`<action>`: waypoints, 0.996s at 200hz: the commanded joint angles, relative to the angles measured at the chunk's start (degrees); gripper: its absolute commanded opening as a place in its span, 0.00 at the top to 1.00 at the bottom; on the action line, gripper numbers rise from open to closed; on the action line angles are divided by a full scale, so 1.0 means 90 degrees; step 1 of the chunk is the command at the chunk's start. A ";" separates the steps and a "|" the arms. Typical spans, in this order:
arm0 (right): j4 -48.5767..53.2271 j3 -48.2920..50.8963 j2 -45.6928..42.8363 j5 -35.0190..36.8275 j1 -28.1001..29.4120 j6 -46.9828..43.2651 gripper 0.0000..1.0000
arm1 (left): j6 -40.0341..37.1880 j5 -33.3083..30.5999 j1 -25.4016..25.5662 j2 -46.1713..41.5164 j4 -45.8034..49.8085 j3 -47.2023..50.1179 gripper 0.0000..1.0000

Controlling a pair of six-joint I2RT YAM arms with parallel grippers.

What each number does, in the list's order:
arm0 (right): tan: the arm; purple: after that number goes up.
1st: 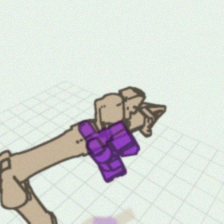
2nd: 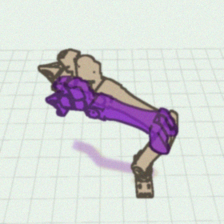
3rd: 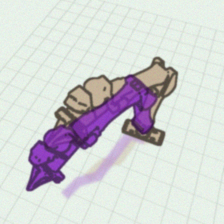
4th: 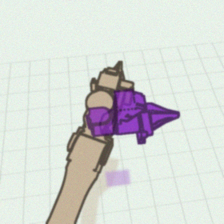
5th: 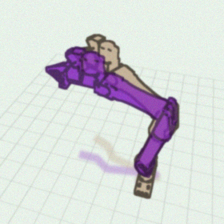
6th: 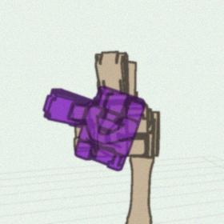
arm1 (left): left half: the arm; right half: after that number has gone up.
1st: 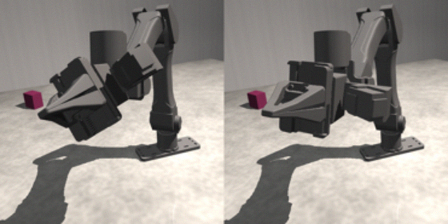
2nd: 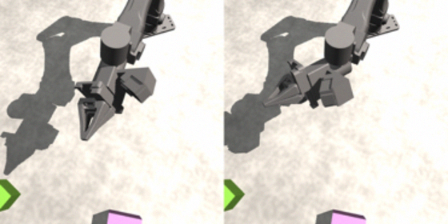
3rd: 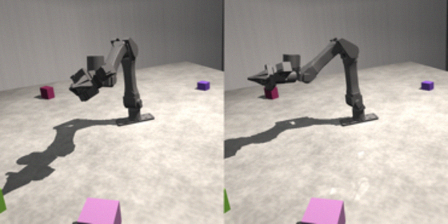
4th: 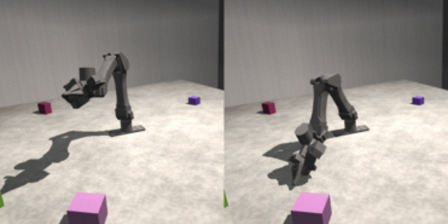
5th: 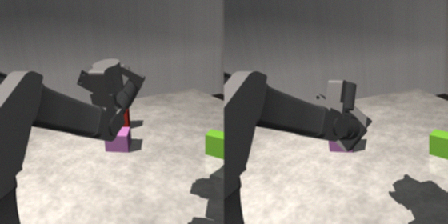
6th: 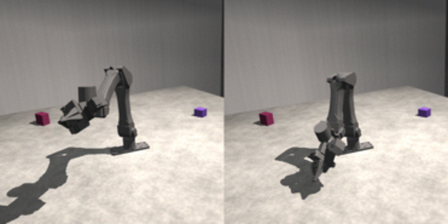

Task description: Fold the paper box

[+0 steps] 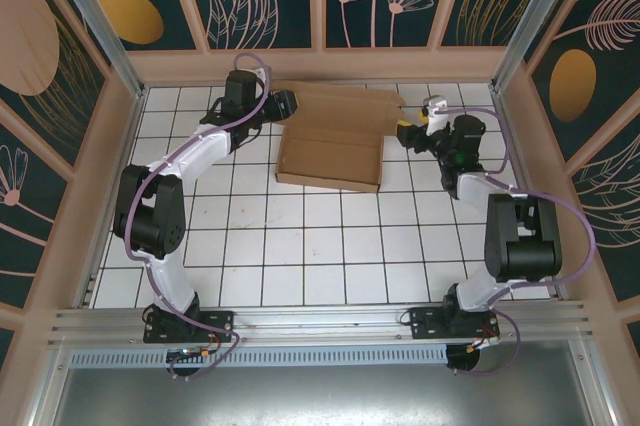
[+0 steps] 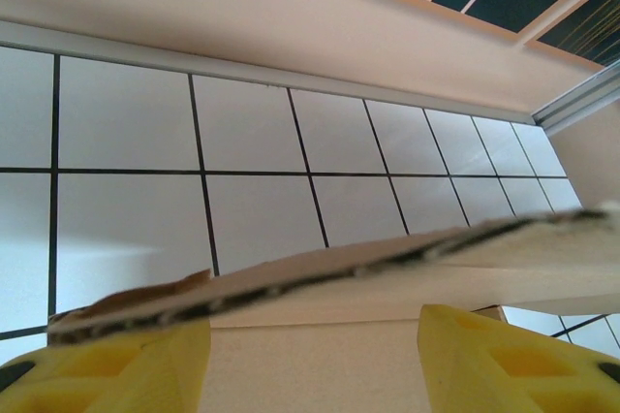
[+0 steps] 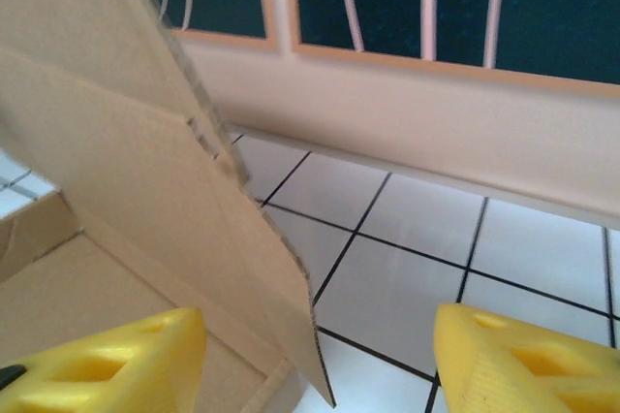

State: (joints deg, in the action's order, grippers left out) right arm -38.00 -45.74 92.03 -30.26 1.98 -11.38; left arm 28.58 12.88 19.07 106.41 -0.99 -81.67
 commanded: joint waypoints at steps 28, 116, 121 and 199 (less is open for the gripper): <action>0.0090 -0.0476 0.0675 -0.0945 0.0020 -0.0831 0.39 | 0.0139 0.0210 -0.0009 -0.0079 -0.0220 -0.0041 0.41; -0.0088 -0.0979 0.1197 -0.0648 0.0329 -0.0993 0.79 | 0.0140 0.0305 -0.0017 -0.0063 -0.0259 -0.0062 0.43; -0.0100 -0.0966 0.1179 -0.0678 0.0333 -0.1006 0.84 | 0.0145 0.0306 -0.0019 -0.0082 -0.0261 -0.0056 0.43; -0.0190 -0.0503 0.0713 -0.0690 0.0492 -0.1316 1.00 | 0.0460 -0.0914 -0.0694 -0.1524 -0.0743 0.0675 0.38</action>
State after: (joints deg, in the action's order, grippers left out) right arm -37.78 -52.21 101.86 -36.12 5.56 -20.75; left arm 29.85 10.22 16.78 98.26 -2.42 -77.47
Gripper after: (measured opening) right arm 0.051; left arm 0.605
